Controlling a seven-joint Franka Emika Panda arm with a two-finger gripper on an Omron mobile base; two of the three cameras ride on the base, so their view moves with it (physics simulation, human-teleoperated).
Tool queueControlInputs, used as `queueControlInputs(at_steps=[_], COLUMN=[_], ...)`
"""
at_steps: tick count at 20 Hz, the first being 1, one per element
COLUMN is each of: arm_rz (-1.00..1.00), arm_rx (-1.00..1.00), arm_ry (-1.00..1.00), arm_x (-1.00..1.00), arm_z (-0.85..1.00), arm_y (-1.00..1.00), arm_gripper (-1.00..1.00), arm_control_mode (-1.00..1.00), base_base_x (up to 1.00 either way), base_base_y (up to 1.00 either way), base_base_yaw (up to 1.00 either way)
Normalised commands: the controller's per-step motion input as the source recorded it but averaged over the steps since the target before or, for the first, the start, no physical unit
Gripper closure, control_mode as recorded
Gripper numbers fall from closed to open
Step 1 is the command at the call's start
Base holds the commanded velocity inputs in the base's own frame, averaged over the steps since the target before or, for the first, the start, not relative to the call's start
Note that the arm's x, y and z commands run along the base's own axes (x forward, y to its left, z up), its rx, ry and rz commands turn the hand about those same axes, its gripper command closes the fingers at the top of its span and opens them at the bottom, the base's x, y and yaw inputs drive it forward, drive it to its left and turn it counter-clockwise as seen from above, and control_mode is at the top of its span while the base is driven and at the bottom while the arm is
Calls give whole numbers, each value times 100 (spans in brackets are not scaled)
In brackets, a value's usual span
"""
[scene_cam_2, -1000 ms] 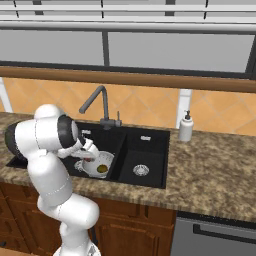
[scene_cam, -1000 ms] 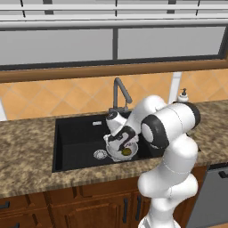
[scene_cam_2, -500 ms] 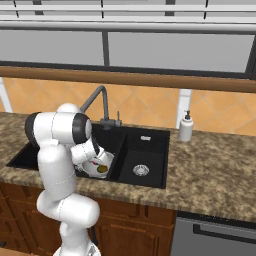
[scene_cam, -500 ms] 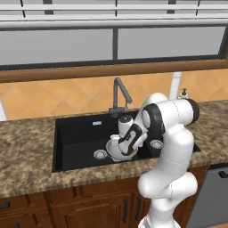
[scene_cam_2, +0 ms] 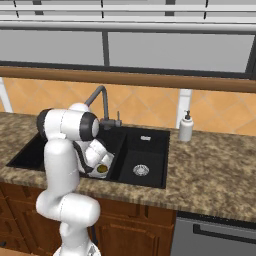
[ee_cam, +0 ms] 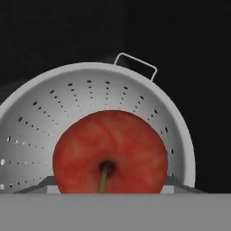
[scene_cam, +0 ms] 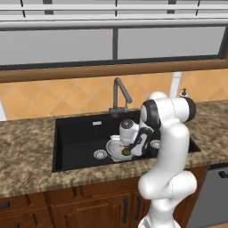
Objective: Put the colander in the sink, put the apple, mango in the colander, and turn on the sink faucet and pour water over the colander.
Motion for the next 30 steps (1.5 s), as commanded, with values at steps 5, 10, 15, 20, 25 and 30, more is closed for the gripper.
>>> queueControlInputs(at_steps=[5, 10, 15, 20, 25, 30], arm_rz=[0, 0, 0, -1, -7, -9], arm_rx=[-1, -1, 6, 7, 0, 6], arm_ry=[-15, -13, -18, -17, -14, -21], arm_x=[-21, -26, -16, -41, -65, -83], arm_z=[-69, -59, -12, 0, 0, 19], arm_y=[19, 15, 0, 3, 23, 25], arm_gripper=[100, 100, -100, -100, -100, -100], arm_control_mode=[-100, -100, -100, -100, -100, -100], base_base_x=[0, 0, 0, 0, 0, 0], base_base_y=[0, 0, 0, 0, 0, 0], base_base_yaw=[0, 0, 0, 0, 0, 0])
